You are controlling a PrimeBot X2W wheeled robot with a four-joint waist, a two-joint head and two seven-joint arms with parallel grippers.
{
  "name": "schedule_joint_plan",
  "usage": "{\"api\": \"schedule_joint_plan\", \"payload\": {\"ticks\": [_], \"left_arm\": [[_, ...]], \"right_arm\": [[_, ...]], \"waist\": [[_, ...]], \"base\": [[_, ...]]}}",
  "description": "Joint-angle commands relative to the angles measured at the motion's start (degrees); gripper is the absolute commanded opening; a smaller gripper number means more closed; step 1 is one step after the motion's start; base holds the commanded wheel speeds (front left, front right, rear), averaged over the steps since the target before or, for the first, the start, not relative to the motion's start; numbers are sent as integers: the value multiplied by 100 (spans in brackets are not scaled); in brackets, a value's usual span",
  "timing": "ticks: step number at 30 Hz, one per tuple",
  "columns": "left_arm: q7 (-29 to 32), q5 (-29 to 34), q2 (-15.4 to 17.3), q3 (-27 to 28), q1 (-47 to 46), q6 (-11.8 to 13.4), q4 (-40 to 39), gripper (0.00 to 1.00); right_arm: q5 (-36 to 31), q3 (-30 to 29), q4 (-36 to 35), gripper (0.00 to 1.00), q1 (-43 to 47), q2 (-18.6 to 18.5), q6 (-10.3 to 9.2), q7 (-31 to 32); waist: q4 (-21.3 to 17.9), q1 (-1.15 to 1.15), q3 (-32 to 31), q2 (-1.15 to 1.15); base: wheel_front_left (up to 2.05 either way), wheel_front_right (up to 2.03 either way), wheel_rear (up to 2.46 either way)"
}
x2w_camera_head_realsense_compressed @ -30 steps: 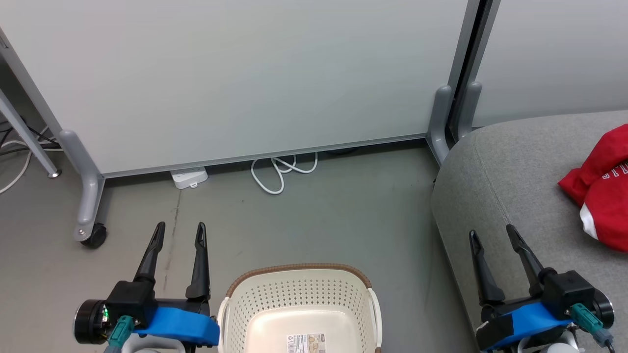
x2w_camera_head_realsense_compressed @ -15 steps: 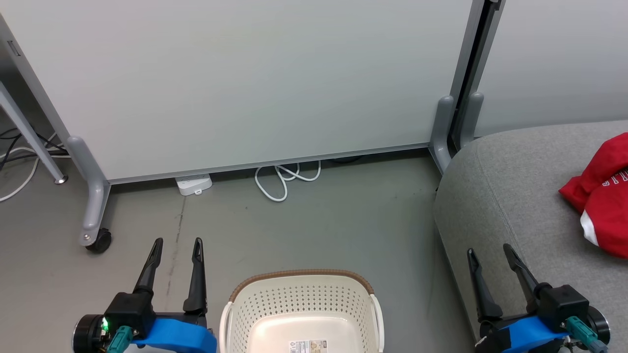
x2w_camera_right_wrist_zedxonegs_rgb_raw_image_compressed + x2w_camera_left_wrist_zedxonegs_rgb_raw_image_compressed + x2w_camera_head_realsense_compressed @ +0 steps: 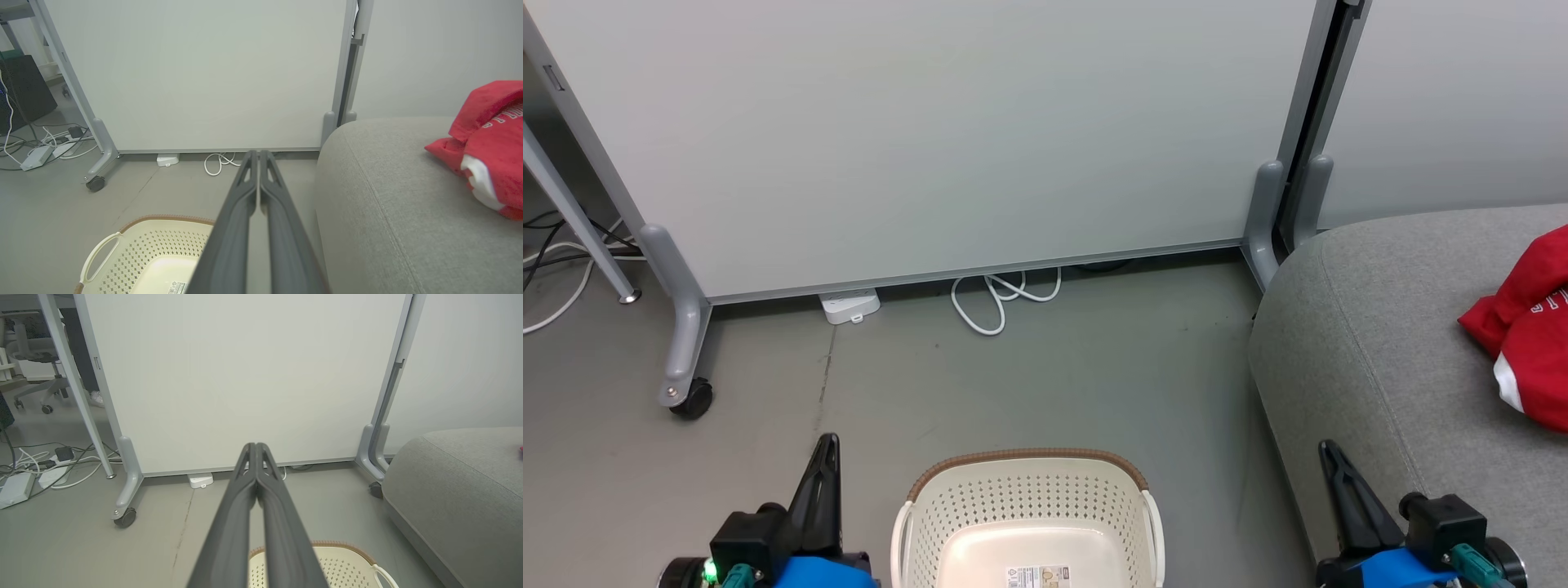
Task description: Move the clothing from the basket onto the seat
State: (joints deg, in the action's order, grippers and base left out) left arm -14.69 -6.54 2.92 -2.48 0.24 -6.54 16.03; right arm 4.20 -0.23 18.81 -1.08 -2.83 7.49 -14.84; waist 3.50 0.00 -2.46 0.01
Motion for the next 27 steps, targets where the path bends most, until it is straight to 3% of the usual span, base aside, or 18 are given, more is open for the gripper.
{"api": "schedule_joint_plan", "payload": {"ticks": [1, 27], "left_arm": [[42, -118, 0, 30, -41, -1, -10, 0], [711, -2863, -1, 312, -257, -36, -93, 0]], "right_arm": [[116, -32, -1, 0, -43, -1, 0, 47], [2944, -218, -185, 0, -207, -5, 0, 716]], "waist": [[-3, 0, 2, -1], [-76, 0, 57, -1]], "base": [[0, 0, 0], [0, 0, 0]]}}
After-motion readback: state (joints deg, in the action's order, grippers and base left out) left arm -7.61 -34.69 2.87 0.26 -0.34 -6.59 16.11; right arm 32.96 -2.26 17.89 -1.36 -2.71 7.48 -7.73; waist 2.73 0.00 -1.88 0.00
